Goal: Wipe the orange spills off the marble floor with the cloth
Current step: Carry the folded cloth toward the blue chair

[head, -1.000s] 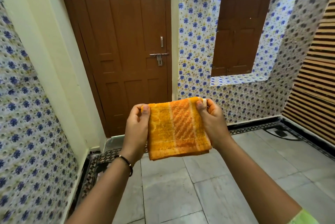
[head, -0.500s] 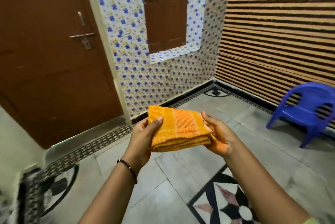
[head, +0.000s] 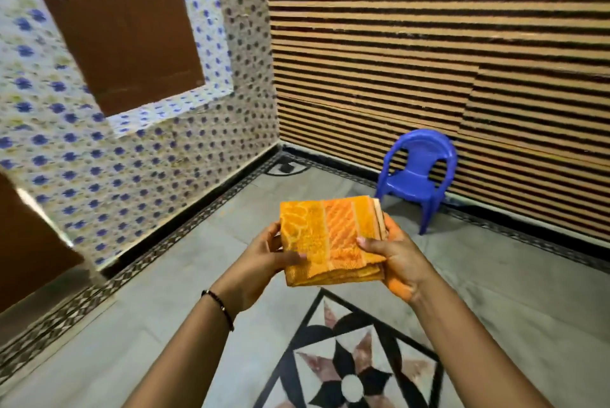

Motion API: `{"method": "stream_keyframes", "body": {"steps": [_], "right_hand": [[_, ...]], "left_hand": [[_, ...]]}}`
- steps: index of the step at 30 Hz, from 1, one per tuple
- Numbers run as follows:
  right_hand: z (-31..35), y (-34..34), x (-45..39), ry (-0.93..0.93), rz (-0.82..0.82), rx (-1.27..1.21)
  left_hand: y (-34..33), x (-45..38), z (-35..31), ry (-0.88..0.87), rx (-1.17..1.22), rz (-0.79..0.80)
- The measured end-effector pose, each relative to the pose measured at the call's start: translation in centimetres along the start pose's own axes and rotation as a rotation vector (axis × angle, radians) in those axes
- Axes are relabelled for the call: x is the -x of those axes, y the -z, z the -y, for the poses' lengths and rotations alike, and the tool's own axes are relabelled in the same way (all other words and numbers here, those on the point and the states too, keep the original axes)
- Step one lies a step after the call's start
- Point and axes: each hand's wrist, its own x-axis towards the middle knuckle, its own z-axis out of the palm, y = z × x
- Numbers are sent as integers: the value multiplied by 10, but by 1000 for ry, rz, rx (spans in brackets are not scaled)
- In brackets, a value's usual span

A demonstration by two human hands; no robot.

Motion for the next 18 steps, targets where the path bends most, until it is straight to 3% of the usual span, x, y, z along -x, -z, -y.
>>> {"method": "stream_keyframes", "body": {"steps": [11, 18], "right_hand": [[53, 147, -90, 34, -254, -52], [107, 223, -193, 62, -167, 85]], "left_hand": [[-117, -181, -3, -94, -110, 79], [-155, -344, -8, -83, -233, 176]]}}
